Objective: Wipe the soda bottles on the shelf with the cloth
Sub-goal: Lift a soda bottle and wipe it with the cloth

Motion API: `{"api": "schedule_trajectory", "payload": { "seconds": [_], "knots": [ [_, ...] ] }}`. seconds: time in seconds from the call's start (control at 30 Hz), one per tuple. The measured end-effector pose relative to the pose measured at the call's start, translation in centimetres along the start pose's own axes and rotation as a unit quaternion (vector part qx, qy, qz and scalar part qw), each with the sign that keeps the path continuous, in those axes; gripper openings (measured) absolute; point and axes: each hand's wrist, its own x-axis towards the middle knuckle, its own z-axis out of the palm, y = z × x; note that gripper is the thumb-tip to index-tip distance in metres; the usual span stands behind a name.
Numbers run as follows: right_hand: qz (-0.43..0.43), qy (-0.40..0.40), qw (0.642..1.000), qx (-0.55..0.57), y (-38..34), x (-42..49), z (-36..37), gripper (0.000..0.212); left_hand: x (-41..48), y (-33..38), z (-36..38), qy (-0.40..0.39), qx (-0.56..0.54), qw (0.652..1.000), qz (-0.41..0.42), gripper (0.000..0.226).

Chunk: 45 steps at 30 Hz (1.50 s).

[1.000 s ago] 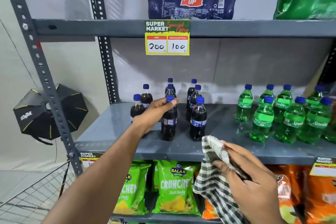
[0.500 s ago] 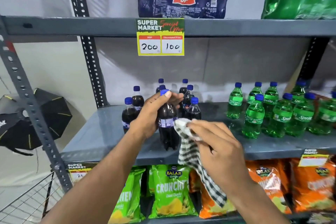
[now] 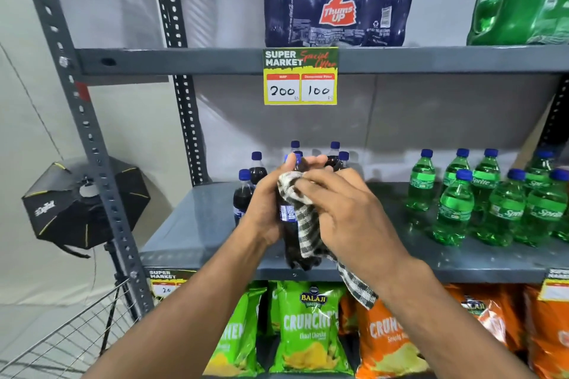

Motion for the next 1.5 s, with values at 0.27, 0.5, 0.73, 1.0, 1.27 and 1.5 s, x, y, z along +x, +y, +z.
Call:
{"api": "schedule_trajectory", "payload": {
  "seconds": [0.27, 0.5, 0.73, 1.0, 1.27, 1.5],
  "knots": [
    [-0.088, -0.175, 0.974, -0.111, -2.0, -2.6, 0.3, 0.042, -0.1, -0.6, -0.7, 0.053, 0.005, 0.997, 0.057, 0.035],
    [-0.070, -0.145, 0.982, -0.102, -2.1, -4.5, -0.4, 0.042, -0.4, 0.1, -0.2, 0.047, 0.032, 0.998, 0.036, 0.032],
    [-0.051, -0.076, 0.989, -0.120, -2.5, 0.6, -1.6, 0.046, -1.1, 0.0, 1.1, 0.005, 0.034, 0.999, 0.019, 0.042],
    [-0.139, -0.207, 0.956, -0.151, -2.5, -6.5, 0.6, 0.031, -1.1, 0.4, 0.0, 0.016, 0.033, 0.998, 0.045, 0.034],
    [-0.038, -0.017, 0.999, -0.028, -1.6, 0.3, -0.5, 0.041, -1.7, 0.3, 1.2, -0.040, -0.014, 0.999, -0.006, 0.047],
    [-0.133, -0.134, 0.980, -0.062, -2.0, -6.7, 0.6, 0.045, -1.6, 0.6, -0.4, -0.022, -0.036, 0.998, 0.044, 0.034]
  ]
}}
